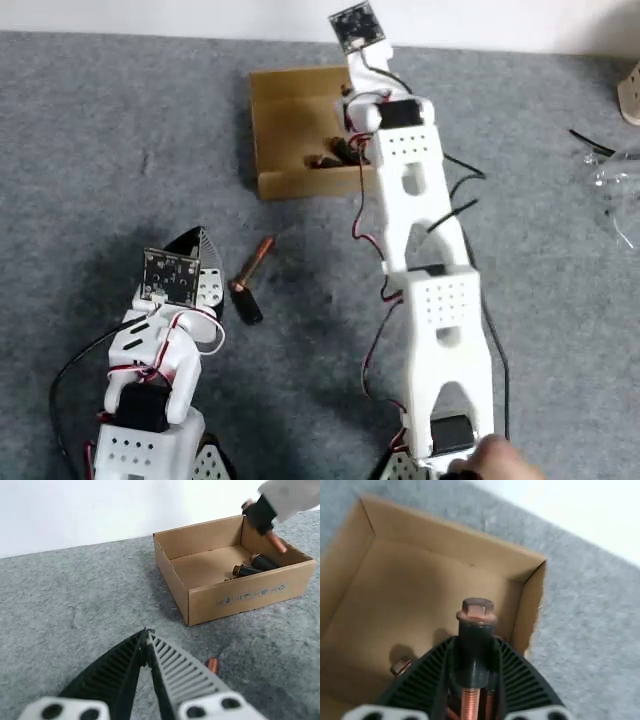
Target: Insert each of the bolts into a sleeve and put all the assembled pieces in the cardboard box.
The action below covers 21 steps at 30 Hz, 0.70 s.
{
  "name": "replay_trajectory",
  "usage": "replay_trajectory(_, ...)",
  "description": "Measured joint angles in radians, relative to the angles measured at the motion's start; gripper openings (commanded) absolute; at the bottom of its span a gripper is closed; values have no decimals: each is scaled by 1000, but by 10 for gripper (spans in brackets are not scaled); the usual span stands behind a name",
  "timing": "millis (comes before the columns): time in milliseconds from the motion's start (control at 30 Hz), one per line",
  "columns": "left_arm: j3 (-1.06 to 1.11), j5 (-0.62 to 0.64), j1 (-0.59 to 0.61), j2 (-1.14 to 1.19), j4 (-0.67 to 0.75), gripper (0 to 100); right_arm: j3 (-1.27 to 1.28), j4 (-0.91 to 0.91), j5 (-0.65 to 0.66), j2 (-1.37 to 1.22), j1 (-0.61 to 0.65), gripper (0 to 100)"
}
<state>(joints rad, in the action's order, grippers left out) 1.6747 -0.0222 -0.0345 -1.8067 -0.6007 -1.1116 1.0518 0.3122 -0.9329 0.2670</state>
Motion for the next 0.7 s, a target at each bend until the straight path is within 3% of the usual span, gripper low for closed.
replay_trajectory(233,0,0,0,0,0,7,-310,107,0,-250,0,5)
replay_trajectory(533,0,0,0,0,0,7,-400,147,0,-354,0,8)
replay_trajectory(700,0,0,0,0,0,7,-400,150,0,-354,0,126)
